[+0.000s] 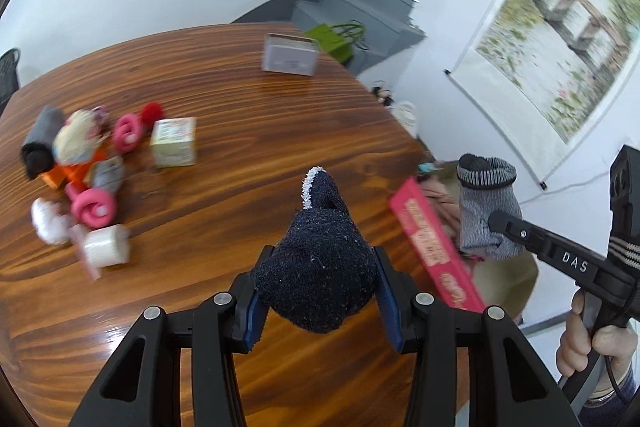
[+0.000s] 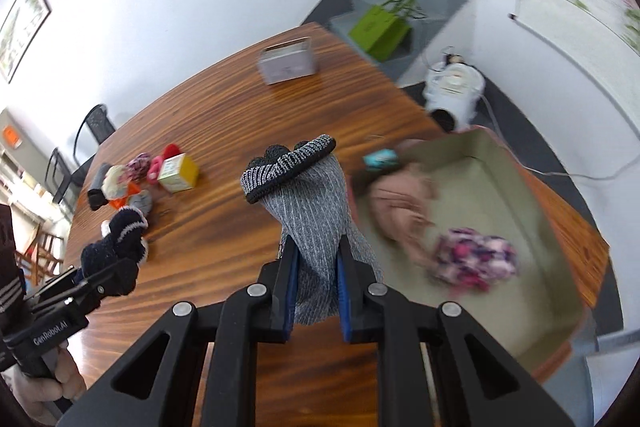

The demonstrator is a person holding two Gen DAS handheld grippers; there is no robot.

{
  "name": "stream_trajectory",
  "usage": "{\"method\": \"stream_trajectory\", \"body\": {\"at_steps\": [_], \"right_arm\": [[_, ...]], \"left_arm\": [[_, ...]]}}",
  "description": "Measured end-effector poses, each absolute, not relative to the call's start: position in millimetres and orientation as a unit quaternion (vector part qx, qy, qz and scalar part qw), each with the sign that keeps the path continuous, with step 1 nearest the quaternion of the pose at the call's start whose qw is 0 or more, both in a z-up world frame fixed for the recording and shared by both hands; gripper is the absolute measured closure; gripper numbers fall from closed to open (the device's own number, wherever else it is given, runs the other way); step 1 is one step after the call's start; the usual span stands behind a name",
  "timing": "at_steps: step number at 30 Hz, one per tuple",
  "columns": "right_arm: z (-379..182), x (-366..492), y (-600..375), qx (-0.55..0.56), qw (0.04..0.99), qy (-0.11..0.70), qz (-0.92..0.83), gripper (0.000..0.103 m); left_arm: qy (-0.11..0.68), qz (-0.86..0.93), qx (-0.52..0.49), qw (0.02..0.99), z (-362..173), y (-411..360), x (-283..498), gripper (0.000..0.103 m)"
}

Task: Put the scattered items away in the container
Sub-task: 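Carry the sock and mitten into the pink-rimmed box and open both grippers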

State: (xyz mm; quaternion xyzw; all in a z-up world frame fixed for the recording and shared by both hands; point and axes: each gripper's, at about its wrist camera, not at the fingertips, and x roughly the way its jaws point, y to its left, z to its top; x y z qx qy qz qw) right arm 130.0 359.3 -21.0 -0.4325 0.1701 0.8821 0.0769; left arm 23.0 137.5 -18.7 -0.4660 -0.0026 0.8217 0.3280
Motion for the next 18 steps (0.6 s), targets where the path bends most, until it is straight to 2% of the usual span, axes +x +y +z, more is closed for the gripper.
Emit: {"method": "stream_trajectory", "body": {"at_steps": [8, 18], "right_arm": [[-22.4, 196.0, 426.1, -0.431, 0.147, 0.172, 0.873, 0.084], [-32.9, 227.1, 466.7, -0.434, 0.173, 0.196, 0.862, 0.084]], "left_arm": [[0.03, 0.792, -0.453, 0.409, -6.6, 232.3, 61.2, 0.055], [0.068, 0.753, -0.442, 0.484, -11.6, 319.5, 104.7, 0.054]]}}
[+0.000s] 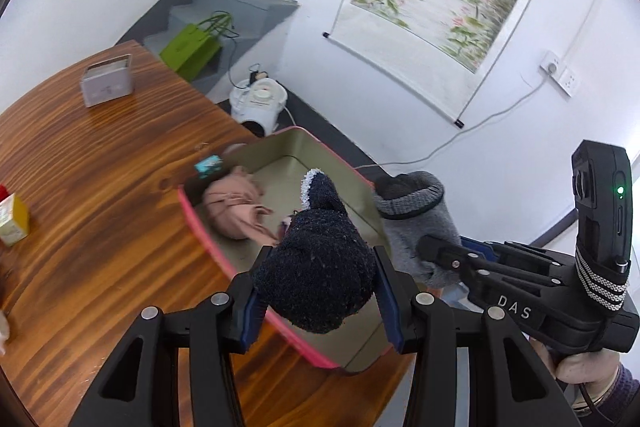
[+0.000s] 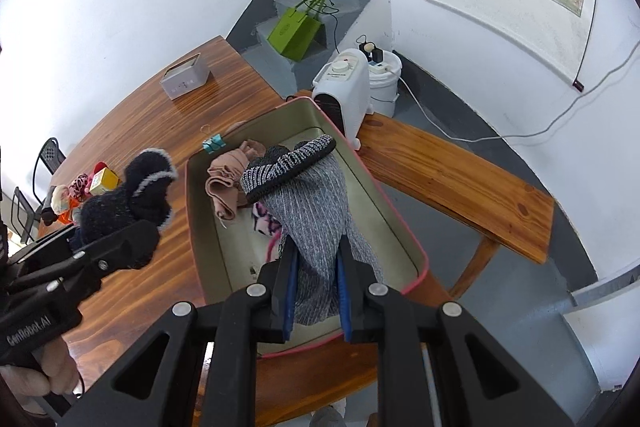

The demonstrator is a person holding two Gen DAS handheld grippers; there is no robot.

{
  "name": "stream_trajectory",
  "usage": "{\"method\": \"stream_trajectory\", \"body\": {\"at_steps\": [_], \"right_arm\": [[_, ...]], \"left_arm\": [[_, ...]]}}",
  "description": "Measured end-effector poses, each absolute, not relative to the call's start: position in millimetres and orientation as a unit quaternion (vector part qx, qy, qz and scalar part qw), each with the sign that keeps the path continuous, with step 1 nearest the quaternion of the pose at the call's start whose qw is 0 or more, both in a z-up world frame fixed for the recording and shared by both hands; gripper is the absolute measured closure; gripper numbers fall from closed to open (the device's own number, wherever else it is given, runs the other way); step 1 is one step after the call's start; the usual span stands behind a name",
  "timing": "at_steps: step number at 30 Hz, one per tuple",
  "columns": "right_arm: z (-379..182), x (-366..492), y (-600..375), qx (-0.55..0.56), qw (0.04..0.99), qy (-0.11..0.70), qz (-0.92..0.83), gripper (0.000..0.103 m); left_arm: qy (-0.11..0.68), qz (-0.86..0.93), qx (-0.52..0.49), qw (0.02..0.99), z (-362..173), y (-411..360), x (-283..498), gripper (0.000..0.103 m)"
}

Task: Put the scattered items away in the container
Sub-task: 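Carry the sock and mitten into the pink-rimmed box and open both grippers, then move both grippers back over the pile on the table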

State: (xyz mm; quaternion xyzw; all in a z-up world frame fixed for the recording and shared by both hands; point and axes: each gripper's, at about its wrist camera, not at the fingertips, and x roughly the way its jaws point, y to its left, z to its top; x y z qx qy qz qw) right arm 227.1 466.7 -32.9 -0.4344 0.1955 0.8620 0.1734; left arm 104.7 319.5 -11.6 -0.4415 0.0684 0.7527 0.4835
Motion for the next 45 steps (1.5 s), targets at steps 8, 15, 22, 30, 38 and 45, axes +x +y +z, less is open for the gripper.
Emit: {"method": "stream_trajectory", "body": {"at_steps": [8, 15, 22, 30, 38, 45], "right_arm": [[-42.3, 224.6, 477.2, -0.448, 0.156, 0.226, 0.851, 0.068], [-37.9, 214.4, 474.5, -0.44, 0.154, 0.223, 0.856, 0.068], [-31.3, 191.0, 449.0, -0.437, 0.124, 0.208, 0.866, 0.068], [-34.1, 148.8, 398.5, -0.451, 0.067, 0.181, 0.871, 0.068], [-43.8, 106.2, 329.9, -0.472, 0.001, 0.154, 0.868, 0.068], [-60.3, 74.8, 262.7, -0.498, -0.046, 0.133, 0.856, 0.068]], "left_arm": [[0.071, 0.737, -0.463, 0.487, -23.4, 335.7, 113.2, 0.032], [0.055, 0.752, -0.469, 0.459, -23.6, 311.1, 96.2, 0.032], [0.038, 0.784, -0.471, 0.402, -24.7, 266.2, 72.7, 0.032], [-0.004, 0.824, -0.47, 0.315, -25.6, 187.0, 35.8, 0.024], [-0.059, 0.85, -0.483, 0.203, -39.5, 79.8, -0.8, 0.024], [-0.104, 0.859, -0.489, 0.105, -54.9, -16.1, -32.7, 0.024]]}}
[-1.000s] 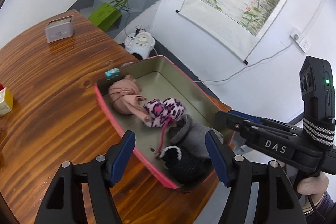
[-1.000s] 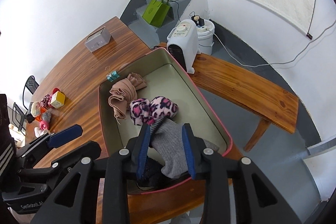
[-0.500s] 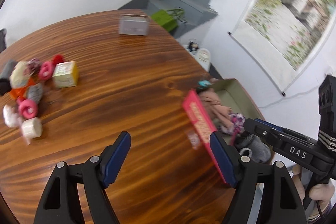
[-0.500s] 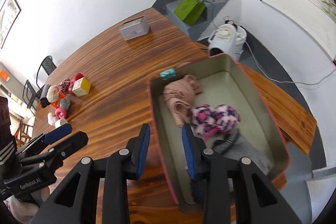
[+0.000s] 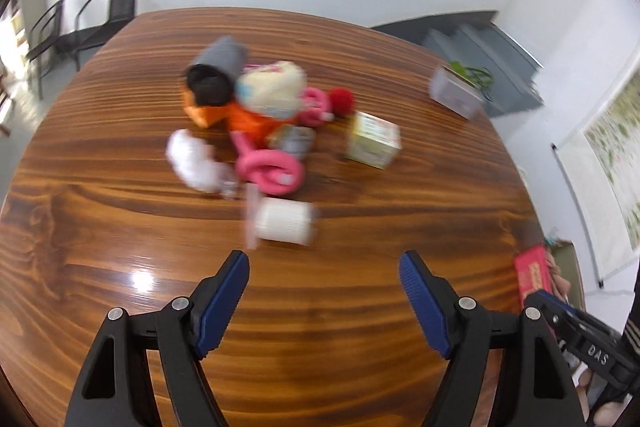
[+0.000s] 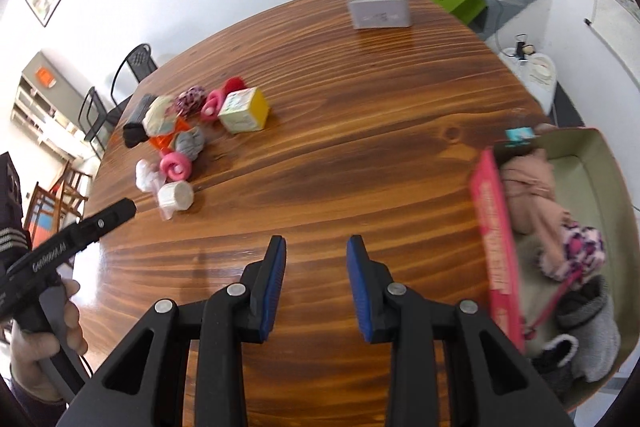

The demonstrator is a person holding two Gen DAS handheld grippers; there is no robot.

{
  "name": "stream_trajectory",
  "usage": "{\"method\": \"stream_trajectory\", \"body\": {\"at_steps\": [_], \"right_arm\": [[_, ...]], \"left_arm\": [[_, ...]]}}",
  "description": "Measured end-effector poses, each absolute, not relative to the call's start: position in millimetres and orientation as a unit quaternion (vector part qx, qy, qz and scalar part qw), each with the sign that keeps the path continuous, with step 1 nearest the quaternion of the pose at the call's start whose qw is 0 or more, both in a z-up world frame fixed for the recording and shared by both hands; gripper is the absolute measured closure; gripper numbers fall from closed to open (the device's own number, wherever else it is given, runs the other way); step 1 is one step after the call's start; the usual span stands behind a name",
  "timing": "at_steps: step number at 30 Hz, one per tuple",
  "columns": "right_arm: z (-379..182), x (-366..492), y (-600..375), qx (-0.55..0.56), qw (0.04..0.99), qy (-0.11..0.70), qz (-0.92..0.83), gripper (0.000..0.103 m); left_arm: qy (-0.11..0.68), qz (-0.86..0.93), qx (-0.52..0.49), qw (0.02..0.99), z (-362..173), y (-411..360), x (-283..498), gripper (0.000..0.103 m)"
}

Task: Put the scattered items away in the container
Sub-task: 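Move both grippers back over the pile on the table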

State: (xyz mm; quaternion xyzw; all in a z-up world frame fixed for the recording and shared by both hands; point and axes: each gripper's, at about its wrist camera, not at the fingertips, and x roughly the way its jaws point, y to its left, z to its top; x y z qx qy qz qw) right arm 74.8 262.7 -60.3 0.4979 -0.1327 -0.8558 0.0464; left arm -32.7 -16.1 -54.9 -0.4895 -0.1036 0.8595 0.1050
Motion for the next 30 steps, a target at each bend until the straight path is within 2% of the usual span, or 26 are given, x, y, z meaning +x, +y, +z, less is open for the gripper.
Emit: {"method": "stream_trajectory", "body": {"at_steps": [7, 22, 26, 30], "right_arm": [[-73.1, 50.4, 206.3, 0.519, 0.072, -0.121, -0.843, 0.068], [-94.9, 3.6, 113.1, 0.543, 0.121, -0.103, -0.825, 0.068], [-101.5, -15.9, 92.1, 0.546, 0.134, -0.113, -0.819, 0.052], [-108.4, -33.1, 75.3, 0.546, 0.141, -0.11, -0.819, 0.05]], "left_arm": [[-0.143, 0.85, -0.504, 0.051, -78.6, -87.6, -66.8, 0.024], [-0.151, 0.837, -0.524, 0.049, -109.0, -126.3, -116.1, 0.024], [-0.154, 0.835, -0.526, 0.049, -112.1, -135.4, -120.0, 0.024], [-0.162, 0.834, -0.526, 0.048, -113.5, -146.2, -121.6, 0.024]]}}
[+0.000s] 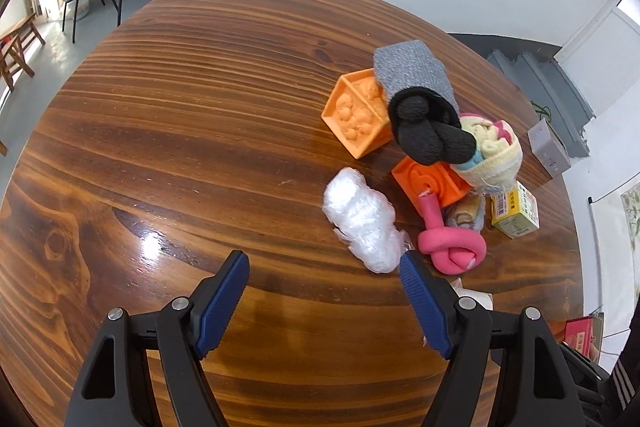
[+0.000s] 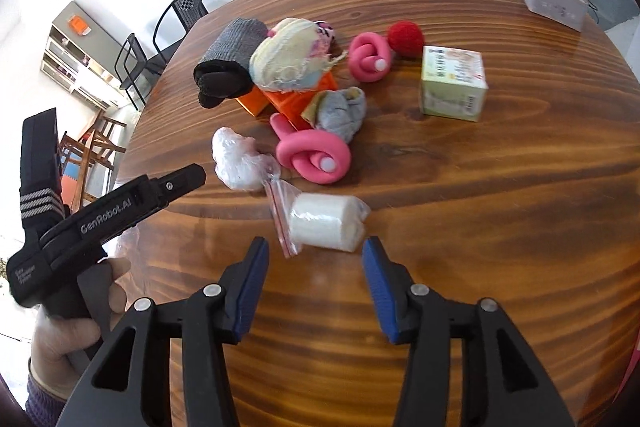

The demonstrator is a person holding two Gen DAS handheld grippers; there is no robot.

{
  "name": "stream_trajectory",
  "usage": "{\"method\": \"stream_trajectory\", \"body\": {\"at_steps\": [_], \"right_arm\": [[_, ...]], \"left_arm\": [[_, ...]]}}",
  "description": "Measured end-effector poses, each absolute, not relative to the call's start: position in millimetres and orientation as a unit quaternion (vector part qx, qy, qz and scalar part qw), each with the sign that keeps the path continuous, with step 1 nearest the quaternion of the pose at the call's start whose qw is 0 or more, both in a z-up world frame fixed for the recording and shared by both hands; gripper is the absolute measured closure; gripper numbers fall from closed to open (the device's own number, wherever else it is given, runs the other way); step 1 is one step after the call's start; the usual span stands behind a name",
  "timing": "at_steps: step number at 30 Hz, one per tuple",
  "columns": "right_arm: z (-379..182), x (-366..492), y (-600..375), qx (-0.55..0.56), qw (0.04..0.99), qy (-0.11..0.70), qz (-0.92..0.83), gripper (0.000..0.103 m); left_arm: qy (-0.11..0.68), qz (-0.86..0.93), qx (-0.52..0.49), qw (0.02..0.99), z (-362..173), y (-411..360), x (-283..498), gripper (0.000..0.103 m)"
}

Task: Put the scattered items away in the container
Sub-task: 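Move both grippers back over the pile on the table, then grasp the bagged white tape roll with the right gripper while the left grasps the bubble wrap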

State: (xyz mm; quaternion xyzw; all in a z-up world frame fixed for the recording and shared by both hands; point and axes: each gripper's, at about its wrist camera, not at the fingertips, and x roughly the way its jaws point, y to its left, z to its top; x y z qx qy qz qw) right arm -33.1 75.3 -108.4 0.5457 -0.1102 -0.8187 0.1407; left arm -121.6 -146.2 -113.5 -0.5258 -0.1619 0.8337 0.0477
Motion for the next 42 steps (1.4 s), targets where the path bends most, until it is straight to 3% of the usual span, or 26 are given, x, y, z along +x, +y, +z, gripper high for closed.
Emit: {"method": "stream_trajectory", "body": {"at_steps": [16, 20, 26, 30, 33, 42], "right_arm": [[-134.7, -64.2, 37.4, 0.546, 0.116, -0.058, -0.828, 0.05], [-134.8, -69.4, 39.5, 0.547, 0.112, -0.076, -0.826, 0.041], [-140.6, -72.2, 36.7, 0.552, 0.108, -0.065, -0.824, 0.04], [-141.7, -66.3, 34.0, 0.551, 0.116, -0.043, -0.825, 0.057], [-137.2, -60.2, 32.4, 0.54, 0.106, -0.014, -0.835, 0.059], [-124.7, -45.2, 57.4, 0.529, 0.094, -0.045, -0.842, 0.06]], "left_arm": [[-0.176, 0.828, -0.529, 0.055, -118.4, -157.3, -133.2, 0.024], [-0.179, 0.827, -0.53, 0.056, -119.4, -158.5, -136.0, 0.024], [-0.177, 0.827, -0.53, 0.058, -119.3, -157.1, -137.6, 0.024], [-0.177, 0.827, -0.53, 0.059, -119.3, -154.0, -140.2, 0.024], [-0.176, 0.826, -0.531, 0.062, -119.9, -148.0, -143.0, 0.024], [-0.166, 0.827, -0.532, 0.066, -127.7, -121.4, -158.4, 0.024]]}}
